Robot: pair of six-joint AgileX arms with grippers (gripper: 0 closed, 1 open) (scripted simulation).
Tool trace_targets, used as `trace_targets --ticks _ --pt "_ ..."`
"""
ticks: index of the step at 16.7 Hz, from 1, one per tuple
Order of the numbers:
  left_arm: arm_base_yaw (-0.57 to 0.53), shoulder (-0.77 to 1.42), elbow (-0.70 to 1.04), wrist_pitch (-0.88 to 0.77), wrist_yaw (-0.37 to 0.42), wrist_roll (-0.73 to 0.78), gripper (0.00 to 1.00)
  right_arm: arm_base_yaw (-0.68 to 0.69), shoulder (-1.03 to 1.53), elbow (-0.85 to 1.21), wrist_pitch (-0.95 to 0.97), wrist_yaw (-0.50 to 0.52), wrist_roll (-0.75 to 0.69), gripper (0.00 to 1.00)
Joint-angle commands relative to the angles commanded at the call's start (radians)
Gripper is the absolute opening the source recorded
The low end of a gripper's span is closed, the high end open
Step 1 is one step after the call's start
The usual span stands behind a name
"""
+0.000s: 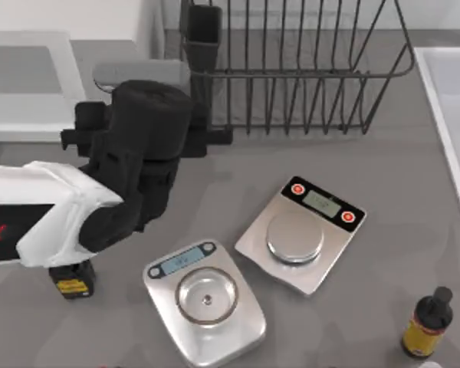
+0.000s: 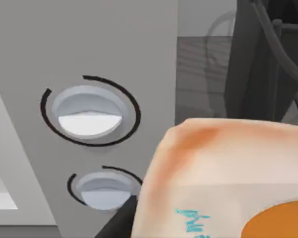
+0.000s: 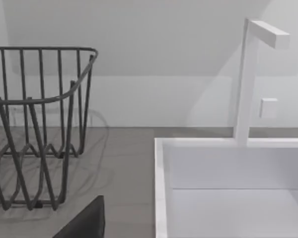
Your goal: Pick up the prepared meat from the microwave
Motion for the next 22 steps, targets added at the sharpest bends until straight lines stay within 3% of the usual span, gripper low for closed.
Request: trace_targets --ticks 4,12,17,22 --pt "-0.151 -0.09 -0.011 -0.092 -0.15 -0.072 0.0 0.0 0.0 0.0 0.0 0.0 0.0 1.0" --pt "-0.127 -0.071 -0.015 -0.065 -0.157 -0.076 0.0 0.0 0.0 0.0 0.0 0.0 0.0 1.0" --pt "0.018 0.088 -0.051 0.191 -0.153 -0.083 0.0 0.0 0.0 0.0 0.0 0.0 0.0 1.0" --pt "-0.043 0.299 -0.142 0.5 -0.142 -0.073 0.0 0.0 0.0 0.0 0.0 0.0 0.0 1.0"
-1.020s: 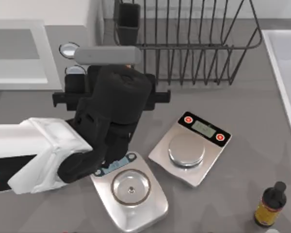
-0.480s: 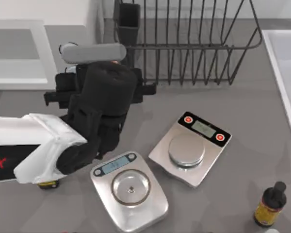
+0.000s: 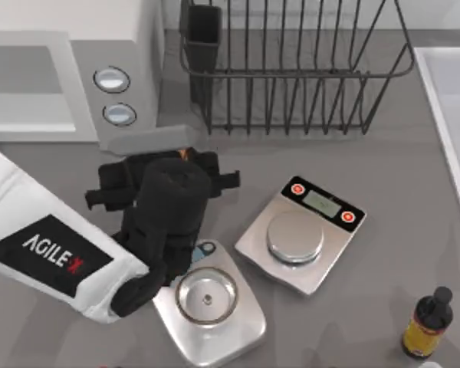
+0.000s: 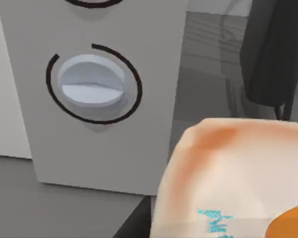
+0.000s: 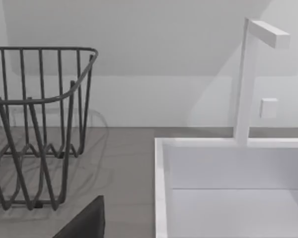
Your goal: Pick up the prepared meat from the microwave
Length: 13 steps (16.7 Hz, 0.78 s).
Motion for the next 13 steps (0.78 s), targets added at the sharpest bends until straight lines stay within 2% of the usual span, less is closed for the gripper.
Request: trace_targets --ticks 4,9,13 --pt "-0.114 0.095 -0.05 0.081 -0.012 -0.002 0.0 0.0 0.0 0.0 0.0 0.0 0.0 1.0" --pt "-0.12 0.1 -0.055 0.084 -0.013 -0.002 0.0 0.0 0.0 0.0 0.0 0.0 0.0 1.0" --pt "-0.12 0.1 -0.055 0.084 -0.013 -0.002 0.3 0.0 0.0 0.0 0.0 0.0 0.0 1.0"
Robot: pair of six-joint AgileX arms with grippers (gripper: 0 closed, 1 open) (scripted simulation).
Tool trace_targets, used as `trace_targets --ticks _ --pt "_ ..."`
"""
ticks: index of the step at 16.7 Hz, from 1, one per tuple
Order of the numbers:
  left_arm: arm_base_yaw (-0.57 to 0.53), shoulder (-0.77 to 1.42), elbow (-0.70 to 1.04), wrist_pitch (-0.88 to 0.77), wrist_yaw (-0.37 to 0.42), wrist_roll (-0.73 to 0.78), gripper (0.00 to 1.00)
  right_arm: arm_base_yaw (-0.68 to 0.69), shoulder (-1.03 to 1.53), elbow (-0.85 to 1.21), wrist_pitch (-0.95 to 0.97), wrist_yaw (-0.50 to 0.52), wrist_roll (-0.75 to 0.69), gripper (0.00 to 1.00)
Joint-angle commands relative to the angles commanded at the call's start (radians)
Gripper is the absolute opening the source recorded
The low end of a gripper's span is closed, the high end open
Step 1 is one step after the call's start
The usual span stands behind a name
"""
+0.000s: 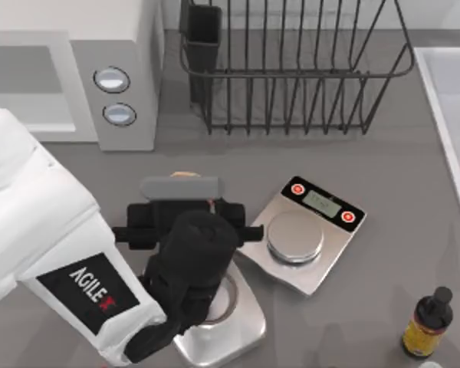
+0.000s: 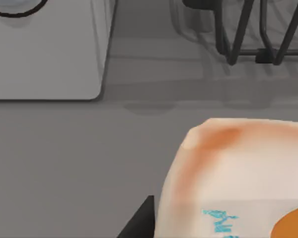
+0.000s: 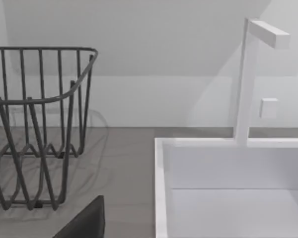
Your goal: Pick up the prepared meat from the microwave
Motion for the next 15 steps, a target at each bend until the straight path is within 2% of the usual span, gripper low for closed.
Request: trace_targets --ticks 9,15 --pt "0.0 0.0 0.0 0.0 0.0 0.0 0.98 0.0 0.0 0.0 0.0 0.0 0.0 1.0" --pt "0.0 0.0 0.0 0.0 0.0 0.0 1.0 0.0 0.0 0.0 0.0 0.0 0.0 1.0"
